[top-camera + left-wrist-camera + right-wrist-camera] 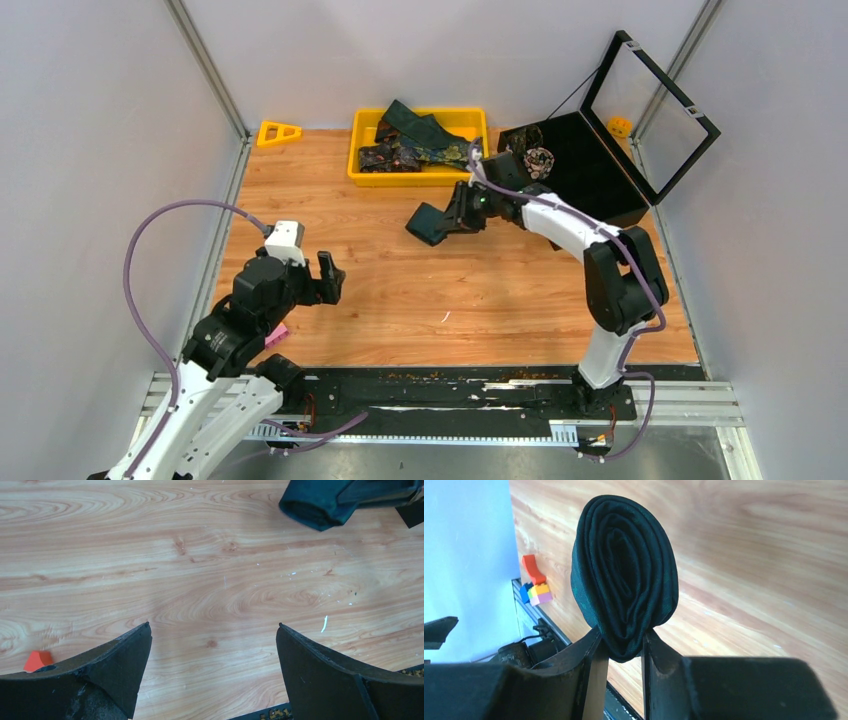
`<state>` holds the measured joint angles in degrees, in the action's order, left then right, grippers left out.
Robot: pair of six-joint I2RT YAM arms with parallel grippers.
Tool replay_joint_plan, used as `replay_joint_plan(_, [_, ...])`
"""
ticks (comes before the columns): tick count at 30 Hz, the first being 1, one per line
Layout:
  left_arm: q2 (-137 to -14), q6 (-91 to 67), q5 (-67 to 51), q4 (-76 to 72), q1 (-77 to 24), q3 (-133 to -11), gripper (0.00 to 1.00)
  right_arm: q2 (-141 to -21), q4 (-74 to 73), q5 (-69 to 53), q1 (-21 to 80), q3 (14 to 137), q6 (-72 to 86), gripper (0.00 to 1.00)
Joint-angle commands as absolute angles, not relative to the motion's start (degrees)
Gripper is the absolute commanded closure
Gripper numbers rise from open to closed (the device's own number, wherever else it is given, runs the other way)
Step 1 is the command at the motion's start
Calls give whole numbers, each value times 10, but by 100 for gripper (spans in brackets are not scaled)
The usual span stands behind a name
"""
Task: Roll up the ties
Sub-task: Pick up the tie at the center of the board, then place the tie in the storage box.
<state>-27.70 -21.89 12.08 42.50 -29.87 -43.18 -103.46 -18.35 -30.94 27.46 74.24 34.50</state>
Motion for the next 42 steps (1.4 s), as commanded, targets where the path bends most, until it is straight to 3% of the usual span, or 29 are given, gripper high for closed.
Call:
replay_joint_plan(1, [-290, -207, 108, 406, -297, -433, 0, -990, -235, -306, 218, 772, 300, 100])
replay_joint_plan(11, [-286, -207, 106, 405, -297, -432, 0, -940, -313, -304, 63, 800, 250, 100])
replay_joint_plan(19, [-284, -208, 107, 405, -297, -432, 0, -951, -330, -236, -31, 865, 243, 100])
replay_joint_plan(42, [-303, -206, 105, 404, -297, -431, 0, -1285, -344, -89, -79, 1297, 175, 100])
